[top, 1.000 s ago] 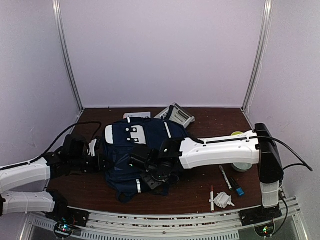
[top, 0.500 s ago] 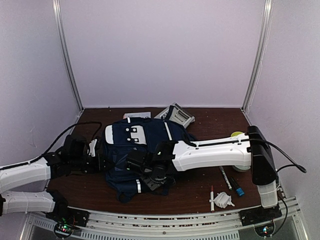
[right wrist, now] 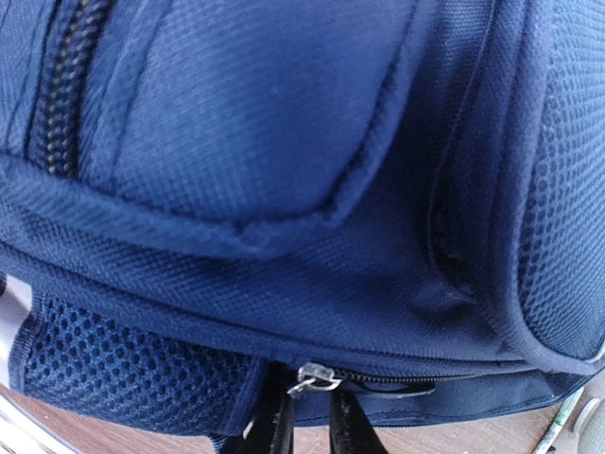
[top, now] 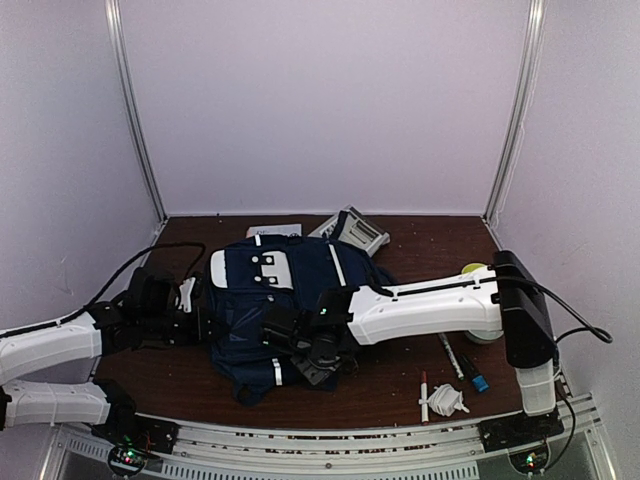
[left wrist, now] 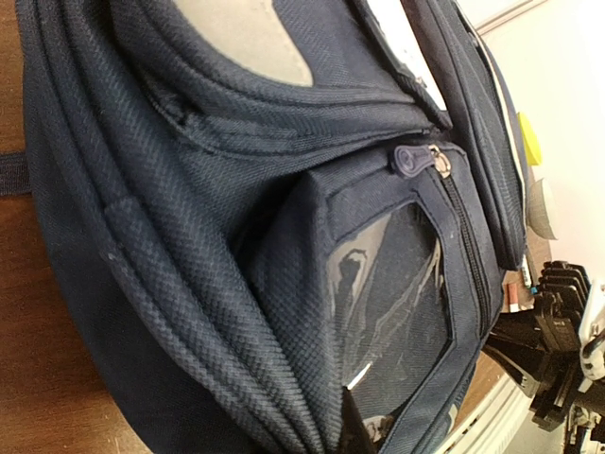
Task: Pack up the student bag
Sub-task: Grab the second largest pocket of the student bag, then zip the student bag into the second largest pocket of the bag.
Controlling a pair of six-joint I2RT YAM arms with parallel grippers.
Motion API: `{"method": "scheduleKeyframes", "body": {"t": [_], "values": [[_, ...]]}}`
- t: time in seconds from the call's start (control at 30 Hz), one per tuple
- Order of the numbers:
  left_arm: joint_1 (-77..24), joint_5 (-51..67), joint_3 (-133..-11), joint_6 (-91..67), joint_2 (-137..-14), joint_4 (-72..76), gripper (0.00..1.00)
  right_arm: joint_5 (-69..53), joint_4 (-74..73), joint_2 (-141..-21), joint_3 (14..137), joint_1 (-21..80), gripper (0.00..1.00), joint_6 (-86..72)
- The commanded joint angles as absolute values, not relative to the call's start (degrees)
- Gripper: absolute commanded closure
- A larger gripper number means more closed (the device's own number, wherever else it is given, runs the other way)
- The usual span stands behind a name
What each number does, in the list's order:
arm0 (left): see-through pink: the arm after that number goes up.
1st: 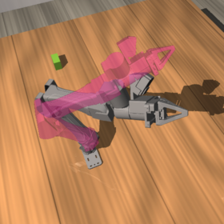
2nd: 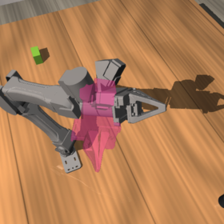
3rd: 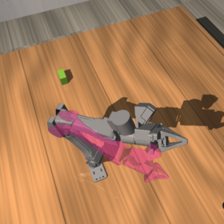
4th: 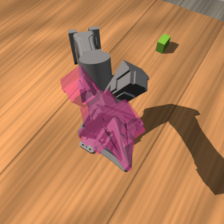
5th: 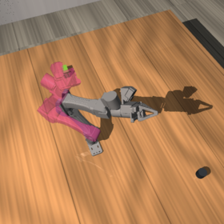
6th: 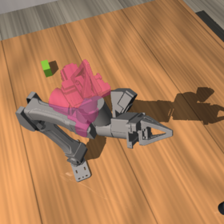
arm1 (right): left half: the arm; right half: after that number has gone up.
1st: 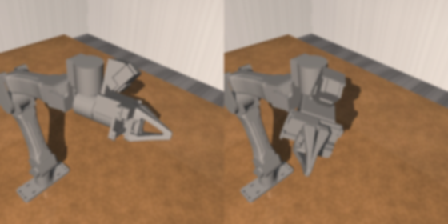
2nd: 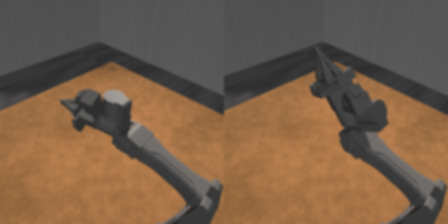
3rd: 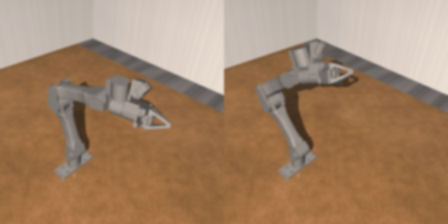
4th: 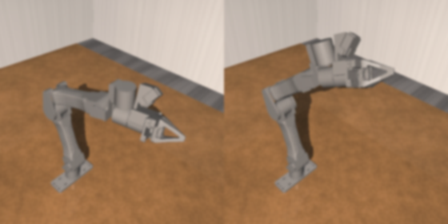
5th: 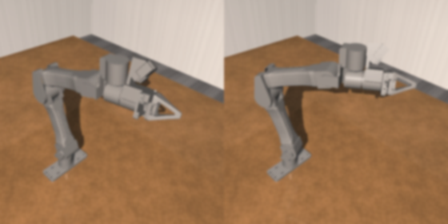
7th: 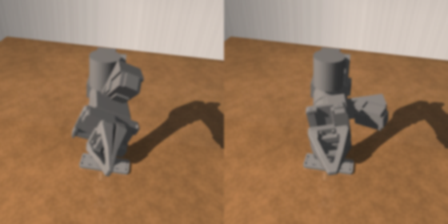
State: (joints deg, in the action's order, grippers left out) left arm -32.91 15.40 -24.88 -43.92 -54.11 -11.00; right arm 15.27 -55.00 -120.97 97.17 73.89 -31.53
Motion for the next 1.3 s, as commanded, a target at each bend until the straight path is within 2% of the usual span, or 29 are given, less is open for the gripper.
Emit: {"method": "scheduleKeyframes", "body": {"t": [0.0,0.17,0.3,0.4,0.53,0.7,0.93,1.27], "values": [[-33.54,16.88,-27.87,-41.41,-53.00,-5.71,1.00,16.78,-53.17,-120.32,97.24,73.21,0.83,-31.02],[-33.57,16.90,-27.69,-41.48,-52.85,-5.71,1.00,18.55,-51.06,-120.93,99.30,72.76,0.77,-30.14],[-33.60,16.81,-27.54,-41.40,-52.54,-6.04,1.00,18.83,-50.11,-121.21,99.05,71.43,0.78,-29.76],[-33.49,16.62,-27.34,-41.35,-52.15,-6.06,1.00,18.61,-49.43,-121.18,97.94,70.91,0.85,-29.60],[-33.57,16.46,-27.28,-41.23,-52.29,-6.11,1.00,17.69,-49.41,-120.67,97.56,70.84,1.00,-28.80],[-33.58,15.66,-27.48,-40.36,-52.30,-7.14,1.00,14.73,-50.57,-116.92,95.62,70.19,1.00,-26.54],[-33.51,10.09,-28.44,-37.22,-51.23,-12.43,1.00,1.18,-47.63,-106.11,81.83,62.53,1.00,-24.24],[-33.19,3.60,-28.30,-35.40,-48.44,-18.37,1.00,-0.90,-46.72,-98.57,67.64,50.51,1.00,-19.82]]}}
